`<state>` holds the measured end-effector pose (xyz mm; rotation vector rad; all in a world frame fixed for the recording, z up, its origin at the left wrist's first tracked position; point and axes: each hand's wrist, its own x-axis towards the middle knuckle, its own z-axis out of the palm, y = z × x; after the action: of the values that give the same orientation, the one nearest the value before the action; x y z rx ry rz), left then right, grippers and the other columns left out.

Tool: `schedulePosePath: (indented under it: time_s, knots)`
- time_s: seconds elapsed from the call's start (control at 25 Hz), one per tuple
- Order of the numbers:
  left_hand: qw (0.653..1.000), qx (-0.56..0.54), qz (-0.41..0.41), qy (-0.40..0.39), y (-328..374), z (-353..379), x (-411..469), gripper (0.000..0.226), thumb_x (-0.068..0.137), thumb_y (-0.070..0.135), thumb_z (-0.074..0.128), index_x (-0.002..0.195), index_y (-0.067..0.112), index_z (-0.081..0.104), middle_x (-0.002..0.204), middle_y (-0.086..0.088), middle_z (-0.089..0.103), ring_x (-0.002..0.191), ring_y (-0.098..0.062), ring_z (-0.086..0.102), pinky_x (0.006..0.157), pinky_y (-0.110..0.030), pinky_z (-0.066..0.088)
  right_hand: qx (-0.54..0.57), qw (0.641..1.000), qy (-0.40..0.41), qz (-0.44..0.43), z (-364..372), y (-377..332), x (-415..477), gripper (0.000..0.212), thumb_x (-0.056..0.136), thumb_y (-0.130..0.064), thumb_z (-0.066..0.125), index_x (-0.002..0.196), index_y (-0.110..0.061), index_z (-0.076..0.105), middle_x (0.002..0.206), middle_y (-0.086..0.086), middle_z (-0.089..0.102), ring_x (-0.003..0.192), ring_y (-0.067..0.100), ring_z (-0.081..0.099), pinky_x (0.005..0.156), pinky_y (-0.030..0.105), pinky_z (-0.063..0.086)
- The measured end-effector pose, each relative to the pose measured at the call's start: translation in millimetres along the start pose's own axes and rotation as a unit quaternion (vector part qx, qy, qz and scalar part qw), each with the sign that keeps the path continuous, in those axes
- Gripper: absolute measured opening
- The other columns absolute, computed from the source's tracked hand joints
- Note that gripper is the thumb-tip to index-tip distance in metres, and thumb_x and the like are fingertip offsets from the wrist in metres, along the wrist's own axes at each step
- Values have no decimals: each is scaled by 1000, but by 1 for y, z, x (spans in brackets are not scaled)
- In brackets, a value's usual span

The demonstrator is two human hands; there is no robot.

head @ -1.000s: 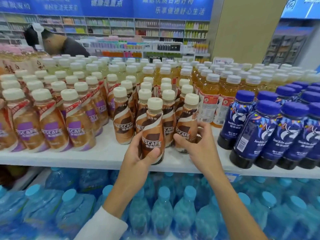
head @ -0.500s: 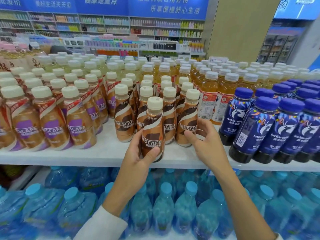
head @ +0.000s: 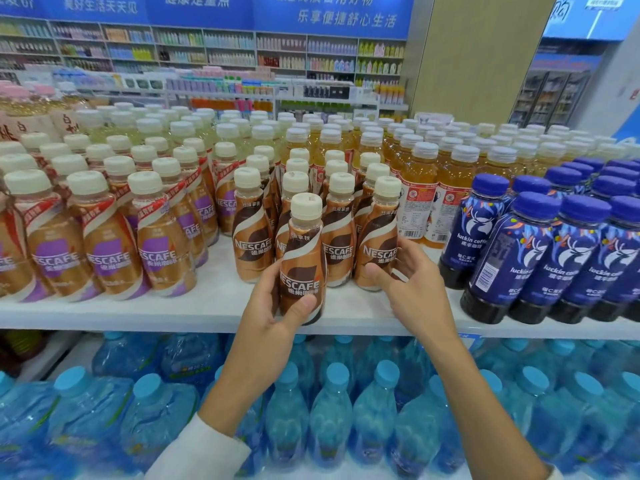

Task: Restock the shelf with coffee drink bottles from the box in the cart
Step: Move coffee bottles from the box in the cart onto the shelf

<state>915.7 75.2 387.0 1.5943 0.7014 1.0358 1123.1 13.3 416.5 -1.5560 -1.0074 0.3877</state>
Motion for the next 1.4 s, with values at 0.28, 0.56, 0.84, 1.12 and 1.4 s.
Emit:
schedulePosePath:
  time_s: [0.28, 0.56, 0.84, 1.12, 1.4]
  knots:
    - [1000, 5, 9, 21, 1, -5, -5, 64, 87, 36, 72, 145, 29, 46, 138, 10, 60, 129, -11, 56, 112, -43, 44, -33, 999, 26, -10, 4, 0, -2, 62, 89, -23, 76, 145, -25, 50, 126, -14, 63, 100, -8, 59, 71, 2, 46]
    - [997, 27, 3, 67, 2, -35, -11, 56, 86, 40, 69, 139, 36, 50, 133, 14, 64, 127, -10, 58, 111, -46, 44, -36, 999, 37, -10, 11, 1, -5, 57, 92, -25, 73, 144, -28, 50, 133, -12, 59, 103, -2, 58, 84, 12, 44]
    - [992, 70, 17, 108, -2, -68, -6, 49, 97, 25, 64, 143, 30, 48, 135, 12, 61, 127, -9, 56, 113, -46, 43, -74, 994, 79, 3, 27, 7, -11, 61, 90, -34, 74, 145, -31, 46, 135, -8, 57, 123, 13, 56, 107, 44, 49]
    - [989, 89, 12, 120, -4, -65, 2, 48, 97, 26, 64, 142, 31, 47, 139, 6, 56, 128, -13, 55, 111, -44, 46, -49, 995, 91, 15, 28, -2, -16, 57, 90, -27, 74, 142, -27, 48, 126, -14, 58, 111, 8, 56, 96, 28, 45]
    - [980, 85, 33, 176, 1, -61, -1, 55, 85, 28, 78, 134, 28, 55, 129, 7, 62, 116, -6, 62, 99, -25, 52, -52, 994, 99, 19, 30, -2, -18, 61, 90, -28, 75, 144, -27, 46, 131, -14, 57, 119, 10, 57, 97, 28, 45]
